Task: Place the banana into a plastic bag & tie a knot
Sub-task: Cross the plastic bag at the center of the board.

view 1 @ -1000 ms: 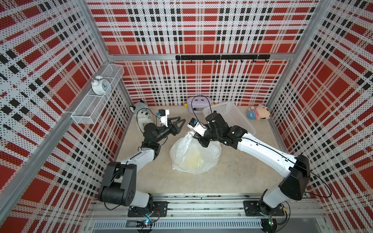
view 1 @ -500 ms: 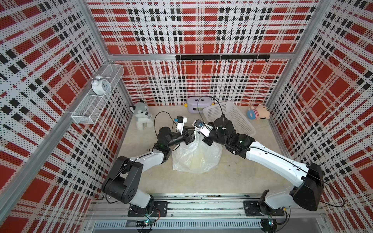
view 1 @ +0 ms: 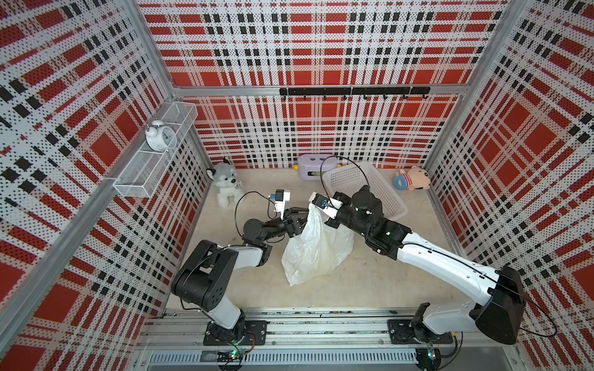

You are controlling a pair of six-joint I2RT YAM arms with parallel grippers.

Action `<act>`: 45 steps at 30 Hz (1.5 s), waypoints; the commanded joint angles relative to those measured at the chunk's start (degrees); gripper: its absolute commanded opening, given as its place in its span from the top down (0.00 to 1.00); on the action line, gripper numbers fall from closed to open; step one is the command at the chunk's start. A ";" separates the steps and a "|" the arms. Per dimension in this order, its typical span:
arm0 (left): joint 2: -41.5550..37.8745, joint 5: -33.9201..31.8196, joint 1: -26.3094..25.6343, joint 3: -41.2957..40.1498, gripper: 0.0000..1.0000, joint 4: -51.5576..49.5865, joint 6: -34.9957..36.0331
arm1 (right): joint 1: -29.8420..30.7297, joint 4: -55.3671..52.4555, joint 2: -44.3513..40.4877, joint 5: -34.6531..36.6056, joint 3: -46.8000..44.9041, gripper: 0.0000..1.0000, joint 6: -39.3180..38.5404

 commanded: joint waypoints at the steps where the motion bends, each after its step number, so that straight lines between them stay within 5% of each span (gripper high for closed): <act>1: 1.60 1.18 0.25 -0.86 0.56 14.46 -4.12 | -0.29 8.63 -0.11 0.97 -2.17 1.00 -7.60; 7: -1.21 -2.04 0.59 -2.59 0.55 8.23 0.79 | -1.05 19.44 0.90 -0.29 -6.31 1.00 -12.31; 13: -16.83 -15.58 1.13 -3.82 0.53 -27.37 23.86 | -1.05 28.73 -1.78 -6.44 -12.62 1.00 -10.69; 15: -20.81 -19.24 1.71 -3.49 0.52 -34.99 26.65 | -0.84 31.95 -2.29 -8.10 -14.79 1.00 -10.02; 21: -25.66 -24.45 5.95 -3.36 0.50 -45.52 25.41 | 1.66 38.87 -2.90 -7.99 -19.40 1.00 -9.97; 33: -23.24 -9.68 2.58 -3.35 0.48 -32.78 18.50 | 6.20 58.40 3.13 -1.26 -25.41 1.00 -18.62; 40: -27.78 -13.54 3.63 -5.56 0.45 -33.57 11.19 | 8.49 63.12 5.94 2.09 -27.61 1.00 -22.48; 45: -33.23 -18.93 2.56 -1.88 0.43 -48.74 11.88 | 9.22 66.06 8.14 4.87 -29.40 1.00 -26.42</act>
